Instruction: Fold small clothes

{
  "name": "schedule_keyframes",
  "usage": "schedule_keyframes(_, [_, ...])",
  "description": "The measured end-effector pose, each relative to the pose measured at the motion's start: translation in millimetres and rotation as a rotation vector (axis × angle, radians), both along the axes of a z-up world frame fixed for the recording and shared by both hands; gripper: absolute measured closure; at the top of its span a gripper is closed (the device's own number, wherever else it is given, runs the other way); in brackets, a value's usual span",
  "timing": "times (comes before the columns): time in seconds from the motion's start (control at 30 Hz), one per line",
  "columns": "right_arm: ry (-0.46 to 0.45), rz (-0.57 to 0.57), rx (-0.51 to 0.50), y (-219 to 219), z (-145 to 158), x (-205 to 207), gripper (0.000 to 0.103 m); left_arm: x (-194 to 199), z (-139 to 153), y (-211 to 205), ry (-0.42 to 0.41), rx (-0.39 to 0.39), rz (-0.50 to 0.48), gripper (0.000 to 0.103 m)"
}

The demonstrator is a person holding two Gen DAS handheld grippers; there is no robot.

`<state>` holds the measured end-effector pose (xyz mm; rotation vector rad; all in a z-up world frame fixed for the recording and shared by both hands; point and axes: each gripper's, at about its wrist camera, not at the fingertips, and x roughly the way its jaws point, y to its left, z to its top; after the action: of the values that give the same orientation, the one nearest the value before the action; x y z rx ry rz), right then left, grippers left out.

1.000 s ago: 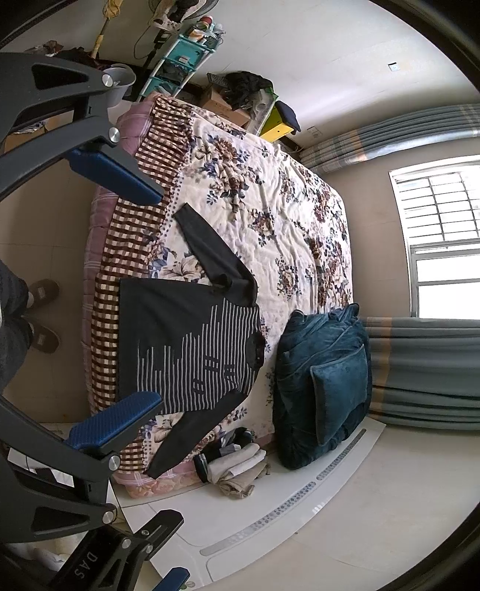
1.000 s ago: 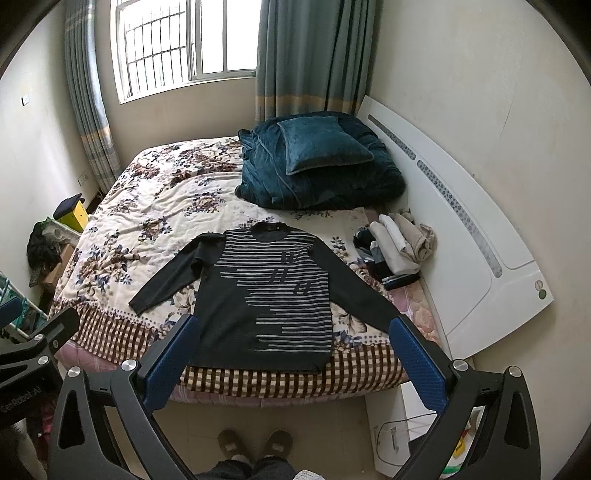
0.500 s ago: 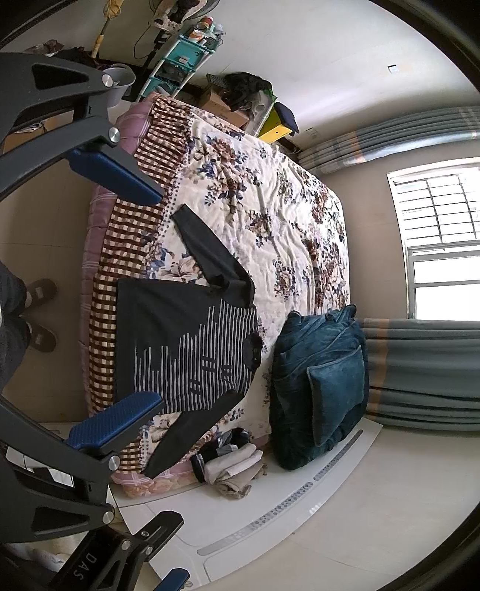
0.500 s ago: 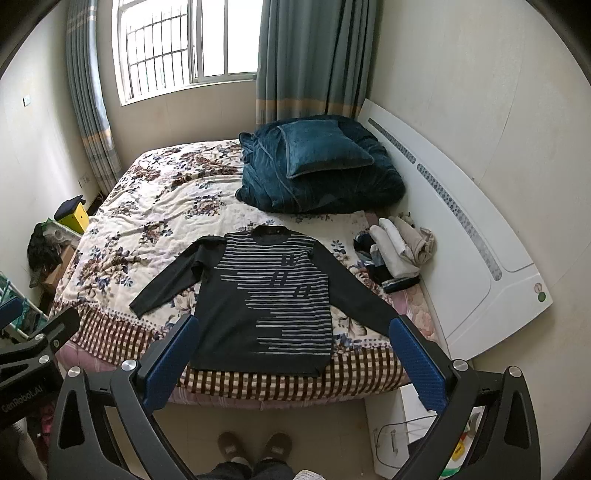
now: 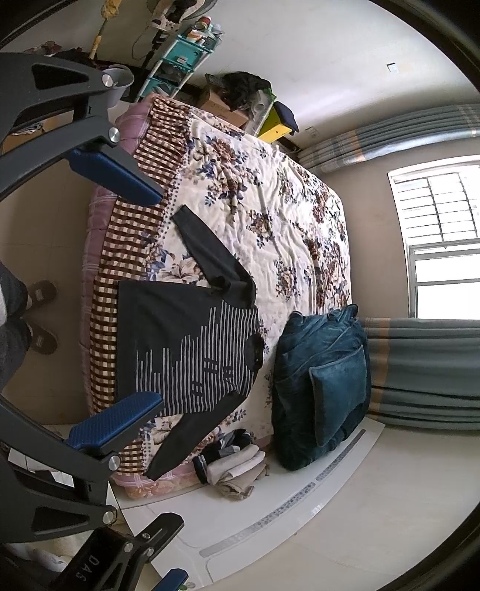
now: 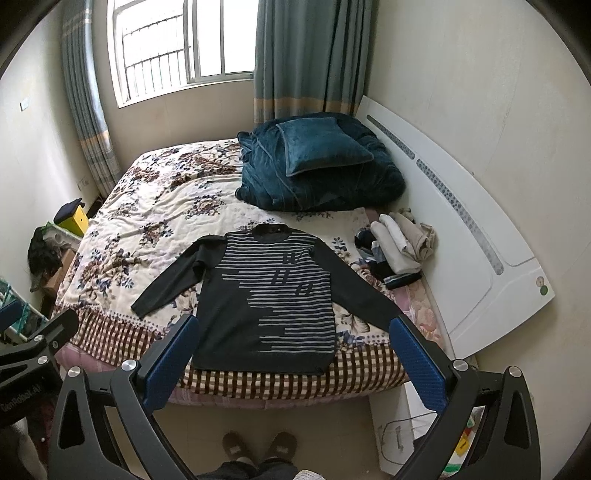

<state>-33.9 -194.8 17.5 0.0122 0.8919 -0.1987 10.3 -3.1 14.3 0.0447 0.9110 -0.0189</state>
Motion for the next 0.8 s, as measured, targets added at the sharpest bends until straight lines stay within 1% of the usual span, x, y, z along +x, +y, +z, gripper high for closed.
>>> schedule_keyframes(0.07, [-0.004, -0.025, 0.008, -4.9, -7.1, 2.9, 0.0, 5.6, -7.5, 1.2, -0.03, 0.009, 0.006, 0.0])
schedule_keyframes(0.13, [0.003, -0.084, 0.008, -17.1, -24.3, 9.5, 0.0, 17.6, -22.6, 0.9, -0.049, 0.021, 0.002, 0.0])
schedule_keyframes(0.23, [0.013, -0.21, 0.01, -47.2, -68.0, 20.5, 0.0, 44.7, -50.4, -7.9, -0.067, 0.056, -0.01, 0.0])
schedule_keyframes(0.27, [0.025, -0.252, 0.012, -59.0, -81.7, 27.0, 0.0, 59.1, -65.3, -15.6, -0.063, 0.075, -0.014, 0.0])
schedule_keyframes(0.33, [0.062, -0.34, 0.044, -91.1, -114.4, 44.8, 0.0, 77.7, -85.6, -24.9, -0.05, 0.084, -0.029, 0.0])
schedule_keyframes(0.37, [0.091, -0.377, 0.059, -107.5, -131.2, 53.4, 0.0, 94.7, -103.5, -36.8, -0.022, 0.108, -0.033, 0.0])
schedule_keyframes(0.43, [0.126, -0.452, 0.098, -146.7, -166.4, 65.3, 0.0, 114.8, -125.4, -48.9, 0.01, 0.112, -0.043, 0.0])
schedule_keyframes(0.53, [0.168, -0.548, 0.115, -204.2, -222.7, 79.1, 0.0, 150.5, -166.4, -75.4, 0.056, 0.138, -0.046, 0.0])
schedule_keyframes(0.57, [0.189, -0.587, 0.117, -223.9, -243.1, 84.0, 0.0, 167.1, -186.8, -89.2, 0.078, 0.155, -0.045, 0.0])
schedule_keyframes(0.67, [0.271, -0.677, 0.199, -292.6, -318.7, 101.7, 0.0, 202.2, -228.4, -112.4, 0.126, 0.184, -0.038, 0.0])
schedule_keyframes(0.73, [0.324, -0.713, 0.237, -326.0, -363.0, 112.2, 0.0, 227.7, -258.9, -130.8, 0.15, 0.224, -0.036, 0.0])
schedule_keyframes(0.8, [0.386, -0.755, 0.282, -360.0, -416.5, 122.2, 0.0, 251.2, -295.2, -147.7, 0.191, 0.253, -0.026, 0.0])
